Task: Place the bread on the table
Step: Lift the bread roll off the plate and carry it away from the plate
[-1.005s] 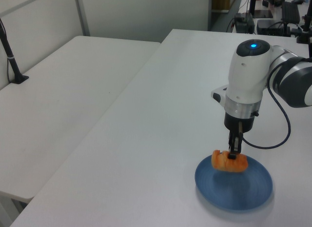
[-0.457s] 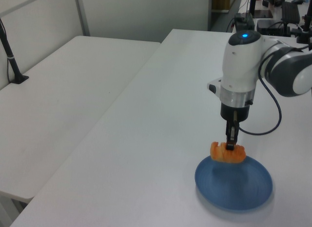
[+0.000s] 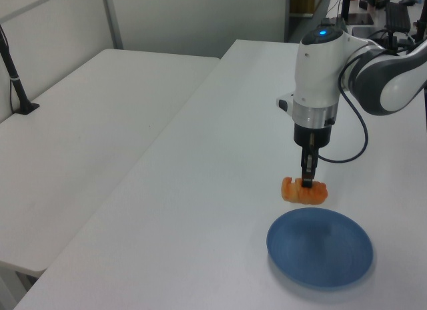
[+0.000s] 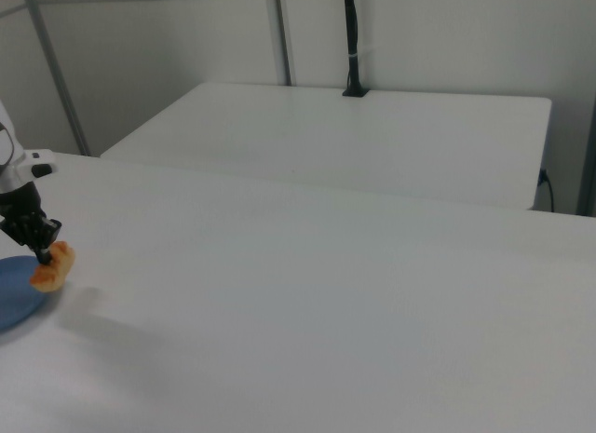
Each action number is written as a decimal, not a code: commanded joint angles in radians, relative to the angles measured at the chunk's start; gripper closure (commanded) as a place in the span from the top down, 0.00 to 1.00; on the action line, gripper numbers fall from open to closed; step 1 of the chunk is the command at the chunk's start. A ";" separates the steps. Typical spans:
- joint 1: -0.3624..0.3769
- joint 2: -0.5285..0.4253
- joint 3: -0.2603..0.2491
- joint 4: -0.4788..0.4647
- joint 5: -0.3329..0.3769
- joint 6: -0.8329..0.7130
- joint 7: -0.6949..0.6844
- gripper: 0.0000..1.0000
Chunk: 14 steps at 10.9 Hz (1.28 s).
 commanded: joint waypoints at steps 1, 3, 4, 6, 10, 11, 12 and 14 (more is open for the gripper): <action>-0.001 -0.035 -0.064 -0.002 0.023 -0.055 -0.088 0.00; -0.008 -0.036 -0.104 -0.002 0.024 -0.077 -0.125 0.00; -0.008 -0.036 -0.132 -0.003 0.023 -0.095 -0.152 0.00; -0.019 -0.042 -0.184 -0.002 0.024 -0.120 -0.201 0.00; -0.034 -0.047 -0.296 0.000 0.024 -0.122 -0.313 0.00; -0.041 -0.053 -0.325 0.000 0.024 -0.123 -0.344 0.00; -0.047 -0.055 -0.350 0.000 0.024 -0.123 -0.362 0.00; -0.056 -0.058 -0.409 0.000 0.024 -0.123 -0.424 0.00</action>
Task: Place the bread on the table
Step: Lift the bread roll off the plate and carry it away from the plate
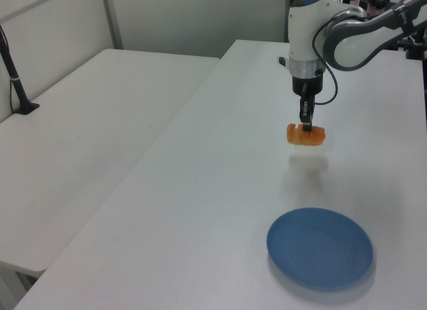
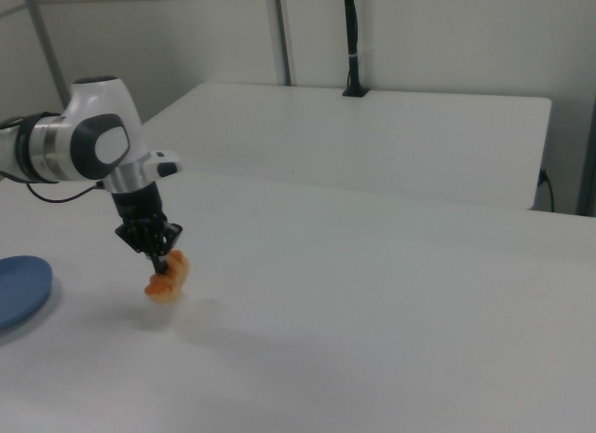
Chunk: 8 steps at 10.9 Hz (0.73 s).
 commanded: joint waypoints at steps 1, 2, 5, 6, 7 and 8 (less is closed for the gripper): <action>-0.001 -0.029 -0.097 -0.005 0.029 -0.032 -0.107 0.00; -0.001 -0.028 -0.152 -0.003 0.041 -0.031 -0.167 0.00; -0.033 -0.023 -0.257 0.004 0.050 -0.031 -0.284 0.00; -0.049 -0.018 -0.281 0.007 0.050 -0.028 -0.319 0.00; -0.071 -0.011 -0.309 0.013 0.050 -0.025 -0.359 0.00; -0.091 -0.006 -0.334 0.029 0.050 -0.029 -0.400 0.00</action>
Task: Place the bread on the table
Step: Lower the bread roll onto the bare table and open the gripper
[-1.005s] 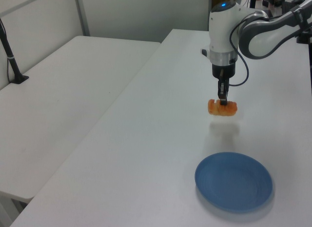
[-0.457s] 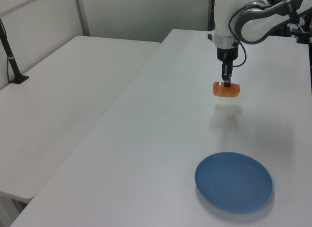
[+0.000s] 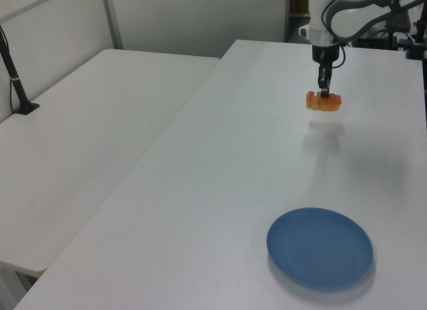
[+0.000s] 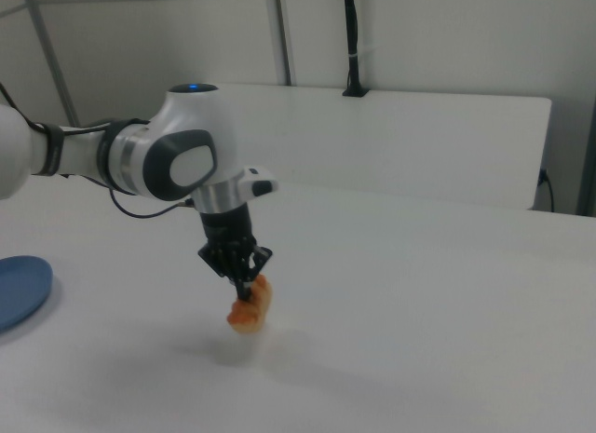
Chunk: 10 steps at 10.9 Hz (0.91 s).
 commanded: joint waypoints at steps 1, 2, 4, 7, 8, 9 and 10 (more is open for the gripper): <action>-0.045 0.013 -0.075 0.035 0.025 -0.031 -0.138 0.00; -0.076 0.042 -0.088 0.055 0.054 -0.031 -0.187 0.00; -0.149 0.123 -0.102 0.144 0.101 -0.031 -0.289 0.00; -0.241 0.229 -0.103 0.222 0.102 -0.029 -0.370 0.00; -0.261 0.255 -0.103 0.239 0.102 -0.028 -0.390 0.00; -0.277 0.269 -0.103 0.243 0.102 -0.028 -0.419 0.00; -0.286 0.276 -0.103 0.243 0.102 -0.025 -0.441 0.00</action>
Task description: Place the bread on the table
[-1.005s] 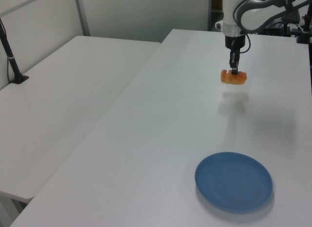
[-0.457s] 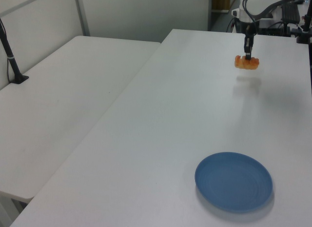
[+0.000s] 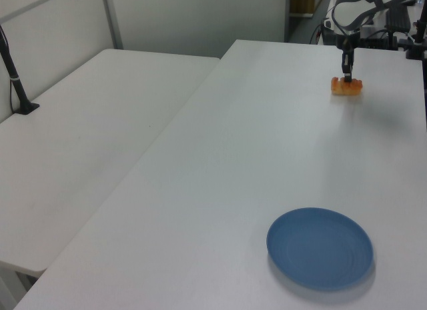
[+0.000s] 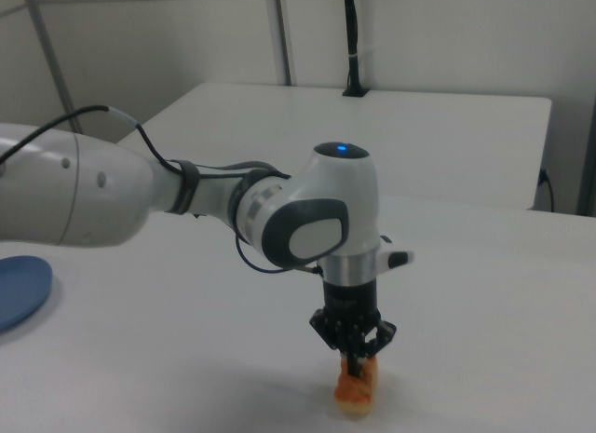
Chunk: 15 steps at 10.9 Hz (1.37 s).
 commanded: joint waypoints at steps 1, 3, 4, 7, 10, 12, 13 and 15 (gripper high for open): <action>-0.019 0.045 -0.004 0.044 0.027 -0.020 -0.071 0.00; -0.021 0.052 -0.004 0.044 0.027 -0.020 -0.068 0.19; -0.022 0.047 -0.004 0.044 0.030 -0.026 -0.062 0.55; -0.022 0.009 -0.004 0.042 0.030 -0.034 -0.031 1.00; -0.019 -0.049 0.004 0.044 0.030 -0.101 0.018 1.00; 0.004 -0.140 0.005 0.042 0.031 -0.165 0.079 1.00; 0.020 -0.196 0.005 0.042 0.031 -0.193 0.146 1.00; 0.068 -0.322 0.007 0.044 0.031 -0.286 0.263 1.00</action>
